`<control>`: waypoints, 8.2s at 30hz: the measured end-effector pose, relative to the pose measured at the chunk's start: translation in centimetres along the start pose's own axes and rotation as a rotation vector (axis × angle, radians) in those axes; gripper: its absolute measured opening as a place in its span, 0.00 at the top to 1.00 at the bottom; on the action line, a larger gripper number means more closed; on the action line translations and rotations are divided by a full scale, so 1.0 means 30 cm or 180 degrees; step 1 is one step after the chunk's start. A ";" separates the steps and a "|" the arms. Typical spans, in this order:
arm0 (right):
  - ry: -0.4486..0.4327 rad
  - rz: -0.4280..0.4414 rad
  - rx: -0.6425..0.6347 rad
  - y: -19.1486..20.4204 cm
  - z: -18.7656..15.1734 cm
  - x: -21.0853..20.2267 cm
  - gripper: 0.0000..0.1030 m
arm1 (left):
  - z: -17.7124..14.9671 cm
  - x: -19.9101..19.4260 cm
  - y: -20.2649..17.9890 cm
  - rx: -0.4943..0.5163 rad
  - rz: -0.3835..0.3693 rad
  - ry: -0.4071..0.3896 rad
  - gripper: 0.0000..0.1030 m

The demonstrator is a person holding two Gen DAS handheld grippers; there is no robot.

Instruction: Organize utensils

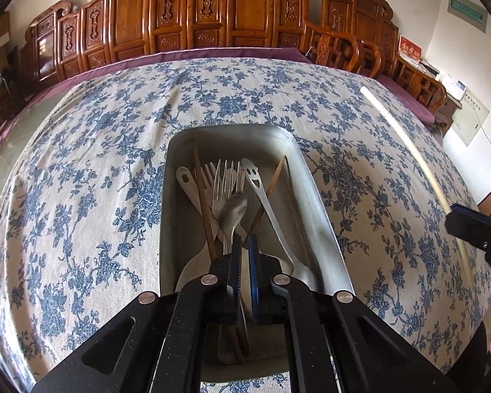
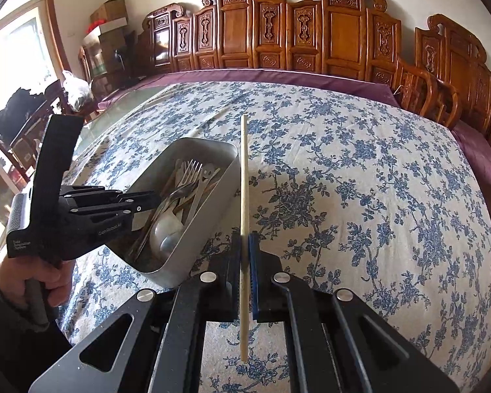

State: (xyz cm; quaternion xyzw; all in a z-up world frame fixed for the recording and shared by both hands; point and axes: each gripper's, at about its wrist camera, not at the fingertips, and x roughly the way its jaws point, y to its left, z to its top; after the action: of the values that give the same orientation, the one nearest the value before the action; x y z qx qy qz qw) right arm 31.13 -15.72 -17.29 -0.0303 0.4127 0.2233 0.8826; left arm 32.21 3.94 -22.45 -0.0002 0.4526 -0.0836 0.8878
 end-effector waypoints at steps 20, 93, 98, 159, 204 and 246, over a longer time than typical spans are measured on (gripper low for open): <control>0.0152 0.0338 -0.0093 0.215 0.055 0.134 0.94 | 0.063 -0.135 0.173 -0.0250 0.0297 -0.0382 0.44; -0.0189 -0.0103 0.0472 -0.068 -0.073 -0.022 0.37 | -0.017 -0.171 0.026 -0.0053 0.0470 -0.0396 0.08; -0.0258 -0.0248 0.0502 -0.094 -0.127 -0.115 0.14 | -0.080 -0.212 -0.032 -0.0025 0.0435 -0.0377 0.08; -0.1582 -0.0730 0.0242 0.107 -0.127 -0.944 0.03 | -0.135 -1.056 -0.372 -0.0028 0.0405 -0.1584 0.08; -0.1561 -0.0743 0.0245 0.130 -0.124 -0.933 0.03 | -0.147 -1.062 -0.367 -0.0094 0.0361 -0.1602 0.08; -0.1561 -0.0736 0.0260 0.139 -0.130 -0.935 0.03 | -0.156 -1.058 -0.373 -0.0107 0.0353 -0.1592 0.08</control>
State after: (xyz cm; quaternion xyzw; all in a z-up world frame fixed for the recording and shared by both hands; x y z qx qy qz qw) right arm 10.90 -23.25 1.50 0.0134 0.1891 0.1050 0.9762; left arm 8.51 -2.02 1.15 -0.0108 0.2196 -0.0246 0.9752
